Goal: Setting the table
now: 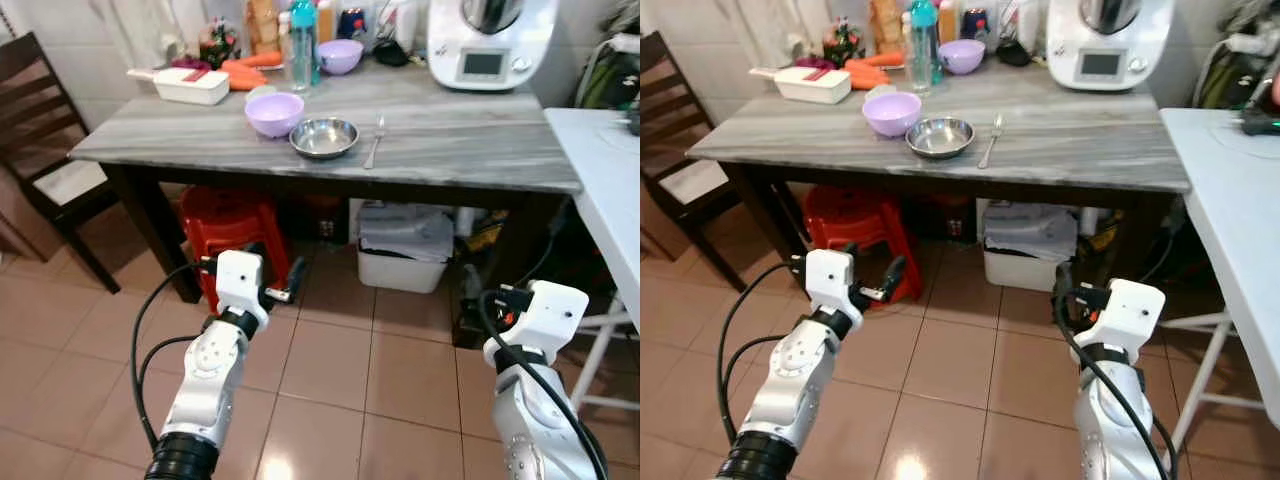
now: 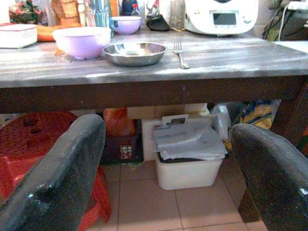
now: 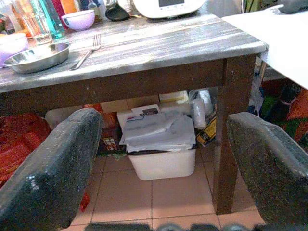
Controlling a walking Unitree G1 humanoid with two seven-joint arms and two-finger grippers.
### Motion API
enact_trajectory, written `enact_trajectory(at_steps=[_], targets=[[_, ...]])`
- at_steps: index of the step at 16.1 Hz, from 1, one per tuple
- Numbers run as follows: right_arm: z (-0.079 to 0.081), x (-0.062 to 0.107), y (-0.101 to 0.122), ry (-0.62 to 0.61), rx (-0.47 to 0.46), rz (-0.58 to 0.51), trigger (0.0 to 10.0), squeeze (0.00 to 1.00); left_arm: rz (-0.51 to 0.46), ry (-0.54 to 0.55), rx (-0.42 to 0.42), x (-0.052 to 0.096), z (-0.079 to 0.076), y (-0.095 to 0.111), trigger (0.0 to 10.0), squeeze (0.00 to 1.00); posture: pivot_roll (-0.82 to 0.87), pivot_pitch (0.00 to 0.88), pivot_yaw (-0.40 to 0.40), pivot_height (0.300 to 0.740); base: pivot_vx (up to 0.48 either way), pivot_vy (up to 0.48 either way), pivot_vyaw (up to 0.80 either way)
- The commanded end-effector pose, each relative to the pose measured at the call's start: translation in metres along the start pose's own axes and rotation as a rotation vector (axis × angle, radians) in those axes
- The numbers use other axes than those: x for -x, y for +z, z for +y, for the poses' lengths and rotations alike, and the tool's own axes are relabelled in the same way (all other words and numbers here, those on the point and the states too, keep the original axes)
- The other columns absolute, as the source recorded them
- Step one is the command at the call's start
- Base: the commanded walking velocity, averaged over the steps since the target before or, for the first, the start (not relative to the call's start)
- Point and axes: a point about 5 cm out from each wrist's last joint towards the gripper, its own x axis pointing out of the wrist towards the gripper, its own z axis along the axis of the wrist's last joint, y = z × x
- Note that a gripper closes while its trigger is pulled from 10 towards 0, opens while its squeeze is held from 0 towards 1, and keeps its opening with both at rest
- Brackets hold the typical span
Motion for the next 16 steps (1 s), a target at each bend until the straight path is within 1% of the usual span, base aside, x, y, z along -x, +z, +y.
enact_trajectory(at_steps=[1, 5, 9, 11, 12, 14, 16], targets=[[0.003, 0.000, -0.002, 0.007, -0.008, 0.012, 10.0, 0.00, 0.000, -0.004, -0.010, 0.000, 0.003, 0.001, 10.0, 0.00, -0.14, 0.000, 0.056, 0.740, 0.000, -0.319, 0.00], [0.003, -0.002, -0.002, 0.006, -0.011, 0.014, 10.0, 0.00, 0.000, -0.014, -0.007, -0.001, 0.002, 0.001, 10.0, 0.00, -0.14, 0.000, 0.059, 0.740, 0.000, -0.341, 0.00], [0.000, 0.002, -0.003, -0.011, -0.002, 0.014, 10.0, 0.00, 0.004, -0.026, -0.011, 0.001, 0.002, 0.001, 10.0, 0.00, -0.14, 0.000, 0.061, 0.740, 0.000, -0.356, 0.00], [-0.010, 0.011, 0.000, -0.077, 0.091, 0.017, 10.0, 0.00, 0.007, -0.025, -0.034, 0.006, 0.006, -0.001, 10.0, 0.00, -0.14, 0.000, 0.058, 0.740, 0.000, -0.360, 0.00], [-0.015, 0.014, -0.001, -0.099, 0.116, 0.020, 10.0, 0.00, 0.012, -0.022, -0.037, 0.008, 0.008, -0.002, 10.0, 0.00, -0.14, 0.000, 0.058, 0.740, 0.000, -0.356, 0.00], [-0.019, 0.019, -0.001, -0.113, 0.136, 0.015, 10.0, 0.00, 0.018, -0.030, -0.040, 0.009, 0.009, -0.003, 10.0, 0.00, -0.14, 0.000, 0.057, 0.740, 0.000, -0.360, 0.00], [-0.020, 0.021, -0.002, -0.111, 0.158, 0.006, 10.0, 0.00, 0.021, -0.039, -0.041, 0.010, 0.008, -0.003, 10.0, 0.00, -0.13, 0.000, 0.060, 0.740, 0.000, -0.356, 0.00]])
